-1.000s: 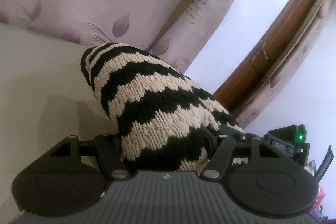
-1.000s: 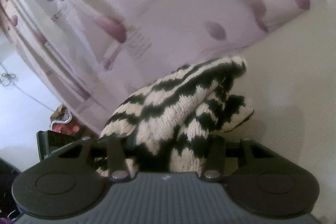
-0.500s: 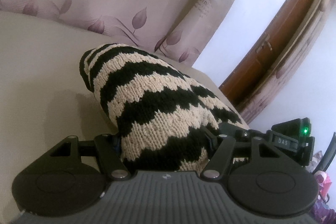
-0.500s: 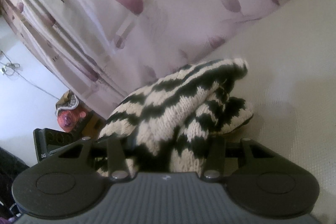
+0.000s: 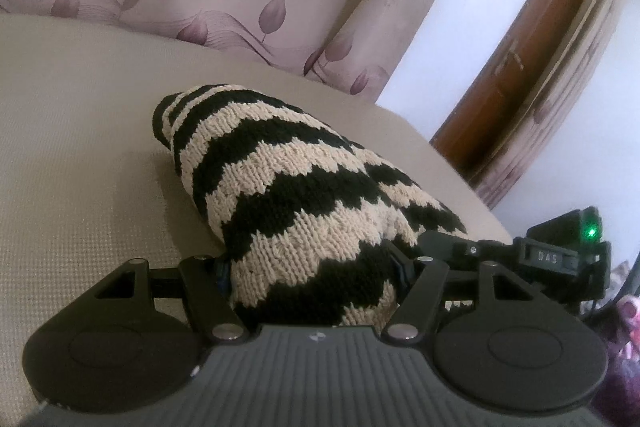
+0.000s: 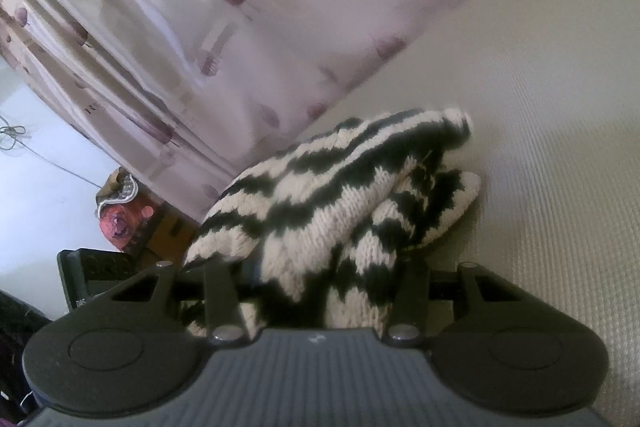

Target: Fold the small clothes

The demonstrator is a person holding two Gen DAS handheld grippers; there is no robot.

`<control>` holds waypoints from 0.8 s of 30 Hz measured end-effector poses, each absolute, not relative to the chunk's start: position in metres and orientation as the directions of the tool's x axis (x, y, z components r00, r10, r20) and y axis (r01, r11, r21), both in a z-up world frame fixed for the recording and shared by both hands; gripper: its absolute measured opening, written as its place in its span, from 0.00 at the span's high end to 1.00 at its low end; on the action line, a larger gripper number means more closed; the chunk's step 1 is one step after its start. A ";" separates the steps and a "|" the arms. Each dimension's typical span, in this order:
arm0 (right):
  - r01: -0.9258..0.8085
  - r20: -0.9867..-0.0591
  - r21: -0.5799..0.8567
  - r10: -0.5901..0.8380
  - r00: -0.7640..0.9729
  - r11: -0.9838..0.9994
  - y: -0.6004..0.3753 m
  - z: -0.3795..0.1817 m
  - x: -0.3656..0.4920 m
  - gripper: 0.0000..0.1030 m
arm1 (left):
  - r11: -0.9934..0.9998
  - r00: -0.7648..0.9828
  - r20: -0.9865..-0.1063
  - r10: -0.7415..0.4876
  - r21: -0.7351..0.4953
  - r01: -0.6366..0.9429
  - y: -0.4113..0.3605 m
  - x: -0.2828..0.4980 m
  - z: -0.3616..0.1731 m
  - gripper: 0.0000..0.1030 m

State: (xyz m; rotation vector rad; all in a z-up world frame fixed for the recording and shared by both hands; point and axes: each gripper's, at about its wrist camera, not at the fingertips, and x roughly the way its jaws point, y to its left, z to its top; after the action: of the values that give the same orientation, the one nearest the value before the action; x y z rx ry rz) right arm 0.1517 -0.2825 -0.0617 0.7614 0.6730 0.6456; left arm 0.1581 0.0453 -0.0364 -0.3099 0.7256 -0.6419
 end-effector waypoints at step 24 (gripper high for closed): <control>-0.297 -0.422 0.573 0.585 0.693 0.764 -0.266 -0.063 0.128 0.37 | 0.934 0.802 -0.490 -0.342 -0.087 0.346 0.005 0.115 -0.042 0.02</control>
State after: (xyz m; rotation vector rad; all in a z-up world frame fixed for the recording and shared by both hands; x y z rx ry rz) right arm 0.1284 -0.2655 -0.0627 0.4934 0.6307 0.5152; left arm 0.1151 0.0046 -0.0422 0.0072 0.5235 -0.3689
